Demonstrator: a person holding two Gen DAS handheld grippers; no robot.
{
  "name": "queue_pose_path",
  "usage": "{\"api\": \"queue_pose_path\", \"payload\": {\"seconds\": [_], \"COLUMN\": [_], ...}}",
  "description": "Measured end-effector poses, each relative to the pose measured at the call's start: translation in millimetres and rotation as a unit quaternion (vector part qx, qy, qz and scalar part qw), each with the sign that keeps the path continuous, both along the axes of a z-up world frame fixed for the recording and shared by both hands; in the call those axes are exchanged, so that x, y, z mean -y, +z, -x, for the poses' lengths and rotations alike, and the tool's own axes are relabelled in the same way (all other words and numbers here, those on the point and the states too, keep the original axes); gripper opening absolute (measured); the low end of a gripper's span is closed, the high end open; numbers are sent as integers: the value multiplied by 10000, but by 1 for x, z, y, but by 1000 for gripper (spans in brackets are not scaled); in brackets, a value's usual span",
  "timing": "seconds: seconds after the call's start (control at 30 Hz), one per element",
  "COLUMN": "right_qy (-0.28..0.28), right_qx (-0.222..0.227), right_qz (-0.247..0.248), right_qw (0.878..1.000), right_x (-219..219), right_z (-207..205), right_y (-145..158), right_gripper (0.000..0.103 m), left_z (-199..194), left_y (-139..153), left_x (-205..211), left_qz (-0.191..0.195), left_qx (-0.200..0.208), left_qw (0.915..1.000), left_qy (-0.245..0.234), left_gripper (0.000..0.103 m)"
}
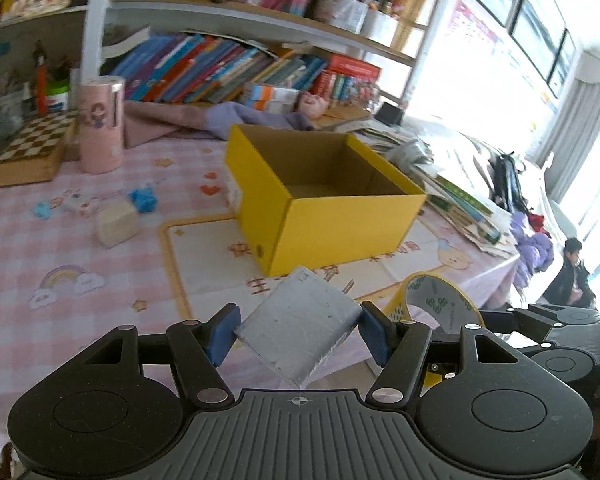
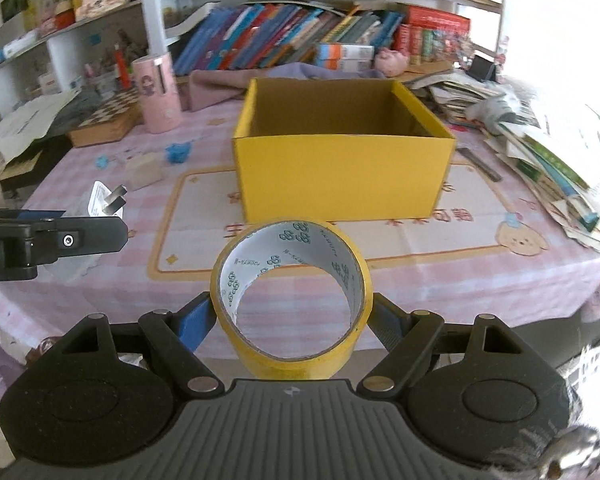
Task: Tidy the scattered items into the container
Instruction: 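Carry the tape roll and the charger over the yellow box with both tools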
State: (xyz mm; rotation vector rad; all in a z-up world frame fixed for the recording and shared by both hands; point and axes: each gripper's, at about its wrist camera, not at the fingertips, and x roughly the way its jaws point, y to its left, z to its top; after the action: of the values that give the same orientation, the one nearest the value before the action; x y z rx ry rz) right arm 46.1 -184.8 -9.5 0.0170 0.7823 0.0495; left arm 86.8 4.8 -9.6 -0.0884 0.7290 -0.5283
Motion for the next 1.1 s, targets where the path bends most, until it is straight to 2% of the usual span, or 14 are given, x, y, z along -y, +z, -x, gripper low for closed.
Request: {"api": "queue_pose_path", "payload": {"seconds": [0.4,1.1], "right_qy": [-392,-439], "right_qx": [22,45], "right_qz": [-41,25], "right_qw": [9992,9990], "right_x": [31,44], "right_z": [7,-9], "right_y": [1,3], "right_gripper": [80,80], "left_z": [-6,-22], "left_y": [1,4], "left_x": [29,50], "left_qz": [3,114], "left_qx": [23,60], "left_qw": [9994,9987], "left_qy": [-349,-484], "left_gripper": [65,65]}}
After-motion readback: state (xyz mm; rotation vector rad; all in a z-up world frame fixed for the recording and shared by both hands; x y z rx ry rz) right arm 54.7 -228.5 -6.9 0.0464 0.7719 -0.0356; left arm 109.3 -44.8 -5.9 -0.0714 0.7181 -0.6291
